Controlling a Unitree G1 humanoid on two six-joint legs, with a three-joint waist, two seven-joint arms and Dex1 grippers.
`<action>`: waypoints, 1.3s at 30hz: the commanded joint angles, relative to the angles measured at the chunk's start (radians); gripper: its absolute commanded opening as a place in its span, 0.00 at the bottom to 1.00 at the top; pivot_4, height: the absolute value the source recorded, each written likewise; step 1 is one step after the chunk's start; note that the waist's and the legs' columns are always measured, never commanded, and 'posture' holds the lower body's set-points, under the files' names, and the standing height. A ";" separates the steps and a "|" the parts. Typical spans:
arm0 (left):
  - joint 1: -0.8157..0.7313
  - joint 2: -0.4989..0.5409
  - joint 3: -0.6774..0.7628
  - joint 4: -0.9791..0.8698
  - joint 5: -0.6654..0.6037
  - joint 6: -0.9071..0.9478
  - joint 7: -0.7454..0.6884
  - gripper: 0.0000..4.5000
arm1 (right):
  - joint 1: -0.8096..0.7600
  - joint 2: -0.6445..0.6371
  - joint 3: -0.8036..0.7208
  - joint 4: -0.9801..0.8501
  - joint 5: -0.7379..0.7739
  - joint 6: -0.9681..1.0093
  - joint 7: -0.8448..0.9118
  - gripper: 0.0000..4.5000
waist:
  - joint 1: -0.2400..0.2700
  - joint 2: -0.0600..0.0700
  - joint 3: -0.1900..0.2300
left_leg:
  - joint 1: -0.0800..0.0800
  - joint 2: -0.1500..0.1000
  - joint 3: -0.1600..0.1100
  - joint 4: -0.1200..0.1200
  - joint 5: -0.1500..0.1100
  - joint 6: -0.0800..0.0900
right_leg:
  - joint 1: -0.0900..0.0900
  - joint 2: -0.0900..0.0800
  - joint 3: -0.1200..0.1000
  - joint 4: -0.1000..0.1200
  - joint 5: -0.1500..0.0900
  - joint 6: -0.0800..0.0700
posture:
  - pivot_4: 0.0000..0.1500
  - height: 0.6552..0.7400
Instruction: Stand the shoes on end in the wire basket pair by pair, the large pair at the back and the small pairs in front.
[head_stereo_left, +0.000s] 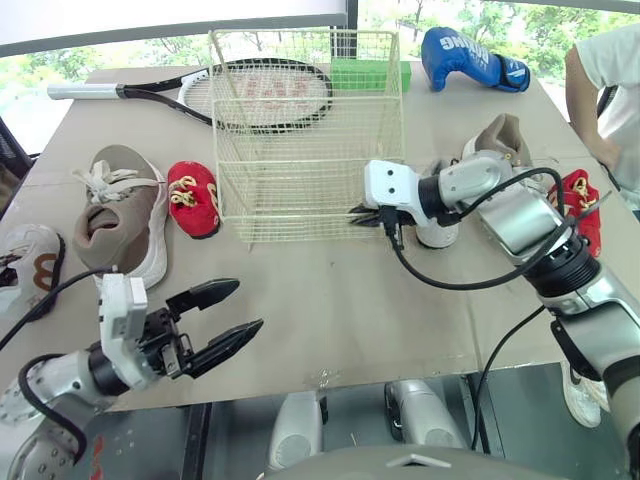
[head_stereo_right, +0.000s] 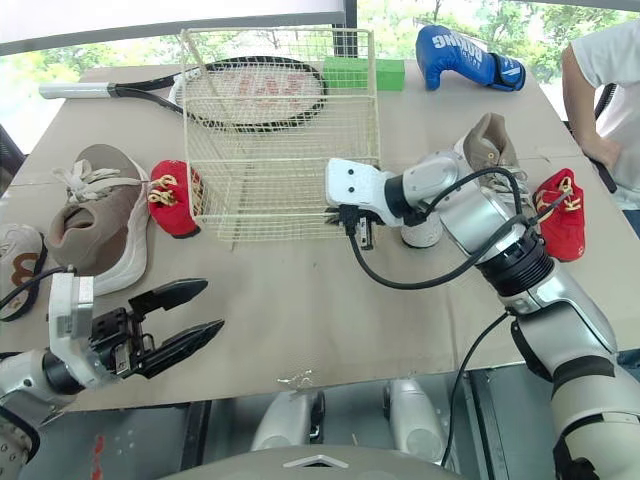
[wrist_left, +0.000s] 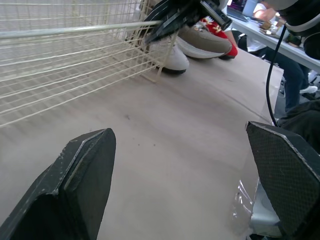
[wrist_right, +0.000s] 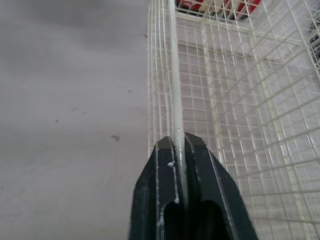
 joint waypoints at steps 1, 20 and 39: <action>0.009 -0.005 0.019 -0.033 0.000 -0.027 -0.003 1.00 | 0.025 -0.014 -0.023 -0.045 0.007 0.007 0.042 0.01 | 0.000 0.000 0.000 | 0.000 0.000 0.000 0.000 0.000 0.000 | 0.000 0.000 0.000 0.000 0.000 0.000 | 1.00 1.00; -0.107 0.051 -0.071 0.010 -0.006 0.013 -0.045 1.00 | 0.161 -0.034 -0.205 -0.298 0.097 0.127 -0.020 0.44 | 0.001 0.001 0.001 | -0.001 0.000 -0.001 0.000 0.000 0.000 | 0.000 0.000 -0.001 0.000 0.000 0.000 | 1.00 1.00; -0.639 0.010 -0.391 -0.067 -0.080 0.211 0.262 1.00 | 0.874 0.011 -1.053 -0.886 0.384 0.469 -0.650 0.79 | 0.013 0.002 0.001 | -0.008 -0.001 -0.011 0.004 0.000 0.000 | 0.000 0.002 -0.007 0.000 0.002 0.004 | 1.00 1.00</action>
